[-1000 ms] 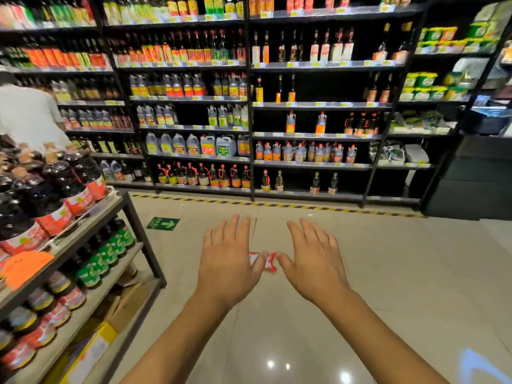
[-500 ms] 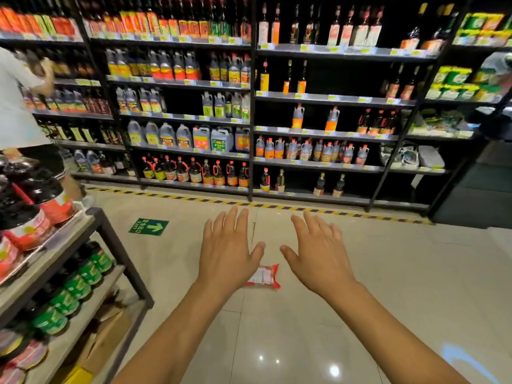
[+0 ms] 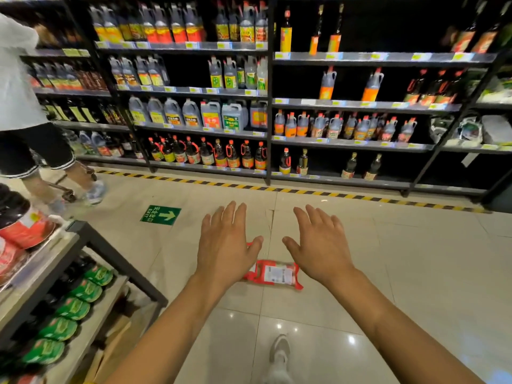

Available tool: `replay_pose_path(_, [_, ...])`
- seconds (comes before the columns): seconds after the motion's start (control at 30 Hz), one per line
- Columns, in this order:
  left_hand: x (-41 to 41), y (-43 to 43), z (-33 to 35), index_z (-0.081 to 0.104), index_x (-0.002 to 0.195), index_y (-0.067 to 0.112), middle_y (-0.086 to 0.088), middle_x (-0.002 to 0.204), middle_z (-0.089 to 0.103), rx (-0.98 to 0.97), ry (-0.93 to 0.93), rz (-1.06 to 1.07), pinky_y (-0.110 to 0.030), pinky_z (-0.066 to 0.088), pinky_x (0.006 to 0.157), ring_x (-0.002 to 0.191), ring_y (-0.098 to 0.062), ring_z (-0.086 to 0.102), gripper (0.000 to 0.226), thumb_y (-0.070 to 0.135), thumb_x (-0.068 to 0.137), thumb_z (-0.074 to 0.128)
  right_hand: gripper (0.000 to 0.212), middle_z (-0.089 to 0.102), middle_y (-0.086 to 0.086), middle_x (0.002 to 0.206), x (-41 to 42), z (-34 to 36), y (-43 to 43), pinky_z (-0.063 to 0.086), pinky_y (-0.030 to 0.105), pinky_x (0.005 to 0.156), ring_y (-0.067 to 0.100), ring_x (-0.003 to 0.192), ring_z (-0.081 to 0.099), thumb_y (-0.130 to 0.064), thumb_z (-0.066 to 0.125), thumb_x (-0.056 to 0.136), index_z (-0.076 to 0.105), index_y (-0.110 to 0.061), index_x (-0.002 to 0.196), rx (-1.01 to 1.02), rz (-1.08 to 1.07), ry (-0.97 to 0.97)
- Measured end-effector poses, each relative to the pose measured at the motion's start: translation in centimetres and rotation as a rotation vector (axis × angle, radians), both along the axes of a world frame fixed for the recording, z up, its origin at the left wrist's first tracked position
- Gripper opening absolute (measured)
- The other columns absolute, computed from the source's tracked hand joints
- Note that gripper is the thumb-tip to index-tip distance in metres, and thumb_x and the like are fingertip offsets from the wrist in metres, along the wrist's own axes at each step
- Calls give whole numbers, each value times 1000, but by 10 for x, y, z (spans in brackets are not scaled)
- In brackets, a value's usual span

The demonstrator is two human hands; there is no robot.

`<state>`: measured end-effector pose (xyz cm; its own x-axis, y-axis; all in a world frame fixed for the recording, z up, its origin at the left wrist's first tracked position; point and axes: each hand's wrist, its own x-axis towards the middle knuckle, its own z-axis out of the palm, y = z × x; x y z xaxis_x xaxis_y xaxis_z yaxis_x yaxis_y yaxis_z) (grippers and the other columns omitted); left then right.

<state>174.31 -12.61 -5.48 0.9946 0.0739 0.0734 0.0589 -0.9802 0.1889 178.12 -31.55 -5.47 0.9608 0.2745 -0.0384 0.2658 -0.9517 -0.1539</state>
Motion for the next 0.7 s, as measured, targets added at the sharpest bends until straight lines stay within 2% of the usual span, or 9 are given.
replay_pose_path(0.2, [117,25,-32,18,164,17,-9,171,19,11,156,56,-48,15,127,157,-29,18,78,55,102,47,71,21,11,168,122,-47,37,14,48,125,30,154,19,-55,43,102,20,-20,160,19,32,133])
replay_pose_path(0.37, [188,26,-52,21,163,15,-9,170,23,34,127,37,-47,17,126,154,-29,23,79,57,102,48,73,24,13,166,194,-69,46,15,48,124,32,153,21,-56,43,102,18,-20,160,-30,51,127])
replay_pose_path(0.47, [235,34,-83,19,163,15,-10,170,23,35,188,49,-47,18,126,154,-30,24,79,58,102,44,72,25,12,166,240,-95,47,17,48,123,32,152,23,-56,41,102,17,-20,160,-54,44,169])
replay_pose_path(0.67, [313,57,-177,26,161,15,-11,168,29,-11,305,70,-48,23,125,154,-31,29,75,57,102,46,72,29,11,164,312,-174,43,21,45,121,31,150,28,-54,43,102,20,-19,160,-117,7,263])
replay_pose_path(0.7, [334,65,-221,28,161,15,-11,167,31,-11,343,79,-48,25,124,152,-31,31,75,57,102,46,72,30,11,164,331,-214,47,21,45,121,31,150,28,-53,43,102,19,-19,160,-150,7,310])
